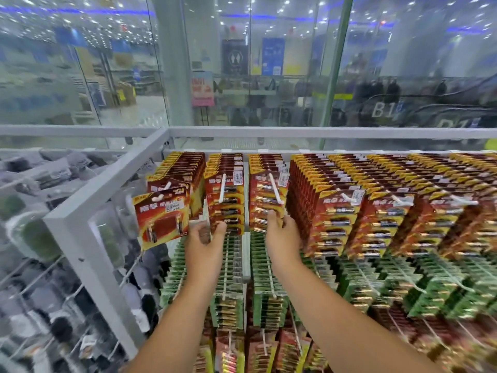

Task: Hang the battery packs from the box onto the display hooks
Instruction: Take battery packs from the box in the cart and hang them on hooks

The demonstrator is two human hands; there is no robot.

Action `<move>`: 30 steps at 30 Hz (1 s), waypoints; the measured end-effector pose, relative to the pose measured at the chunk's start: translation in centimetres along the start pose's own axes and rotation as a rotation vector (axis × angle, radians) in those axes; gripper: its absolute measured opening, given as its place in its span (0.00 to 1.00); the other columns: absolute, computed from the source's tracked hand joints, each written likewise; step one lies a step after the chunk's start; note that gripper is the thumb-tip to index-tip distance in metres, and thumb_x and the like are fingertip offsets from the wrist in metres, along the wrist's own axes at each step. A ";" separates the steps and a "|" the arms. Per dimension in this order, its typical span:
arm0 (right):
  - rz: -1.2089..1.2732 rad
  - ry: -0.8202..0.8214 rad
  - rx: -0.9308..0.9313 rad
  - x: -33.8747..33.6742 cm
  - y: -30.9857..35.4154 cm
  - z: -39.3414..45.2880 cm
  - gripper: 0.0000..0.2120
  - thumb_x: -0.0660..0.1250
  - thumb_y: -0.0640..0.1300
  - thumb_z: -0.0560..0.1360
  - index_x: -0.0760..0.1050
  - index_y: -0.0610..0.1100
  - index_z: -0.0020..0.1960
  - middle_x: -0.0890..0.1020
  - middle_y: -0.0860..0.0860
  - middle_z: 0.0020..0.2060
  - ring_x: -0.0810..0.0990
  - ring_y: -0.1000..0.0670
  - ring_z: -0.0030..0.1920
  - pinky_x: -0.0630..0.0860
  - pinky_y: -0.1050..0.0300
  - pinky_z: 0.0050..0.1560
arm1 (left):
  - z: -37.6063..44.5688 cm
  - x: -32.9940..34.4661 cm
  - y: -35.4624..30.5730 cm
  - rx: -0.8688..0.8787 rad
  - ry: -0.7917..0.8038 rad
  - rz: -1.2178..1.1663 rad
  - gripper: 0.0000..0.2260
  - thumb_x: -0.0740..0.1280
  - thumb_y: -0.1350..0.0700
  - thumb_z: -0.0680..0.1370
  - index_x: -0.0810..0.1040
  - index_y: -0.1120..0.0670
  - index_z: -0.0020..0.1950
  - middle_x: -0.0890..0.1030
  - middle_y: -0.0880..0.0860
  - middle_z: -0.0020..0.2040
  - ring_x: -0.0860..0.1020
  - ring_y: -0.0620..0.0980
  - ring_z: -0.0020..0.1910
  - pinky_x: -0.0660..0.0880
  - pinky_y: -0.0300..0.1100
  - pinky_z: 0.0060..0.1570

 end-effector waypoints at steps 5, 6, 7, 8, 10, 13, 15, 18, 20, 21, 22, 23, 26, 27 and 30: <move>-0.055 -0.031 0.037 -0.4 -1.0 -1.3 0.28 0.61 0.58 0.85 0.65 0.44 0.79 0.76 0.45 0.69 0.79 0.46 0.61 0.77 0.53 0.53 | -1.9 -1.2 0.8 0.029 0.077 0.048 0.20 0.70 0.42 0.81 0.74 0.48 0.70 0.77 0.46 0.67 0.76 0.48 0.64 0.70 0.44 0.61; -0.062 -0.026 0.042 -0.4 -1.4 -1.7 0.30 0.62 0.59 0.84 0.63 0.45 0.81 0.72 0.46 0.74 0.75 0.43 0.70 0.76 0.49 0.64 | -2.3 -1.3 0.8 0.034 0.092 0.054 0.20 0.70 0.42 0.81 0.74 0.48 0.70 0.77 0.46 0.67 0.76 0.47 0.63 0.70 0.43 0.61; -0.073 -0.016 0.035 -0.6 -1.8 -2.1 0.32 0.63 0.59 0.84 0.62 0.46 0.82 0.70 0.47 0.77 0.71 0.43 0.74 0.73 0.46 0.70 | -2.6 -1.3 0.7 0.040 0.107 0.062 0.19 0.70 0.42 0.81 0.74 0.47 0.70 0.77 0.45 0.66 0.76 0.46 0.63 0.70 0.43 0.61; -0.089 -0.003 0.018 -0.8 -2.2 -2.6 0.31 0.64 0.59 0.83 0.62 0.47 0.81 0.69 0.48 0.77 0.70 0.44 0.75 0.71 0.45 0.73 | -3.0 -1.3 0.7 0.046 0.128 0.075 0.18 0.70 0.42 0.81 0.75 0.46 0.69 0.77 0.44 0.65 0.76 0.45 0.62 0.70 0.43 0.60; -0.120 0.037 -0.025 -1.6 -2.8 -3.8 0.27 0.66 0.58 0.82 0.67 0.50 0.77 0.74 0.51 0.73 0.73 0.48 0.72 0.71 0.47 0.73 | -3.9 -1.2 0.6 0.067 0.171 0.085 0.17 0.70 0.42 0.80 0.75 0.45 0.67 0.77 0.43 0.64 0.77 0.43 0.59 0.70 0.42 0.58; -0.061 0.100 -0.039 -3.8 -3.3 -5.9 0.15 0.68 0.54 0.82 0.73 0.54 0.67 0.78 0.57 0.61 0.78 0.56 0.61 0.75 0.53 0.66 | -5.7 -0.8 0.7 0.086 0.214 0.082 0.16 0.71 0.43 0.80 0.75 0.43 0.66 0.77 0.42 0.64 0.76 0.36 0.56 0.71 0.35 0.51; -0.014 0.121 -0.048 -6.0 -3.7 -7.2 0.11 0.68 0.53 0.82 0.74 0.55 0.64 0.78 0.59 0.57 0.77 0.60 0.58 0.74 0.63 0.55 | -7.0 -0.2 0.8 0.078 0.240 0.077 0.15 0.71 0.43 0.80 0.76 0.43 0.65 0.77 0.41 0.62 0.77 0.37 0.56 0.73 0.35 0.48; 0.019 0.104 -0.049 -10.4 -4.5 -8.3 0.11 0.67 0.52 0.83 0.75 0.54 0.65 0.78 0.59 0.58 0.77 0.61 0.59 0.71 0.67 0.52 | -9.2 1.8 1.3 0.050 0.300 0.065 0.12 0.71 0.43 0.80 0.76 0.41 0.62 0.79 0.42 0.62 0.78 0.39 0.55 0.78 0.46 0.57; 0.053 0.067 -0.023 -14.1 -5.3 -8.5 0.10 0.68 0.52 0.83 0.75 0.54 0.64 0.78 0.59 0.58 0.78 0.60 0.59 0.73 0.65 0.54 | -11.0 3.9 1.5 0.034 0.361 0.073 0.11 0.70 0.42 0.80 0.76 0.39 0.61 0.78 0.41 0.62 0.79 0.41 0.56 0.77 0.49 0.60; 0.064 0.039 -0.013 -16.2 -5.7 -8.5 0.10 0.68 0.51 0.83 0.75 0.54 0.63 0.79 0.59 0.57 0.78 0.59 0.58 0.73 0.65 0.53 | -12.1 5.2 1.6 0.028 0.386 0.077 0.11 0.70 0.42 0.80 0.76 0.39 0.61 0.78 0.41 0.63 0.79 0.42 0.57 0.76 0.49 0.60; 0.068 0.005 -0.004 -18.5 -6.1 -8.5 0.10 0.68 0.52 0.83 0.76 0.54 0.63 0.79 0.59 0.56 0.79 0.58 0.58 0.73 0.64 0.53 | -13.4 6.7 1.6 0.024 0.411 0.080 0.11 0.70 0.42 0.80 0.76 0.39 0.61 0.78 0.40 0.63 0.80 0.42 0.58 0.75 0.48 0.59; 0.069 -0.030 0.010 -20.9 -6.6 -8.4 0.10 0.68 0.52 0.83 0.76 0.54 0.63 0.79 0.59 0.56 0.79 0.58 0.58 0.75 0.61 0.54 | -14.7 8.1 1.6 0.022 0.430 0.086 0.10 0.70 0.43 0.81 0.76 0.40 0.61 0.77 0.40 0.63 0.79 0.42 0.58 0.75 0.48 0.58; 0.081 -0.130 0.030 -29.0 -8.4 -8.4 0.07 0.69 0.51 0.82 0.77 0.56 0.60 0.80 0.59 0.55 0.79 0.58 0.57 0.76 0.56 0.58 | -19.1 13.0 1.7 0.020 0.508 0.131 0.10 0.69 0.43 0.81 0.76 0.40 0.62 0.77 0.39 0.61 0.79 0.41 0.55 0.77 0.49 0.57; 0.087 -0.154 0.031 -31.6 -8.9 -8.5 0.06 0.69 0.50 0.82 0.77 0.56 0.59 0.80 0.59 0.55 0.79 0.58 0.57 0.76 0.59 0.56 | -20.6 14.5 1.6 0.014 0.527 0.140 0.09 0.70 0.43 0.81 0.77 0.39 0.60 0.78 0.38 0.59 0.80 0.42 0.52 0.79 0.50 0.54; 0.087 -0.222 0.037 -40.5 -10.9 -9.3 0.10 0.69 0.50 0.82 0.76 0.52 0.63 0.81 0.56 0.56 0.80 0.58 0.56 0.74 0.66 0.49 | -25.9 19.6 1.7 0.014 0.568 0.141 0.05 0.71 0.43 0.80 0.78 0.37 0.54 0.80 0.41 0.55 0.82 0.49 0.53 0.81 0.54 0.52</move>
Point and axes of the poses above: each hand's wrist, its own z-axis towards the middle knuckle, its own x-axis out of the palm, y = z × x, the point moved 4 cm from there along z, towards the middle knuckle
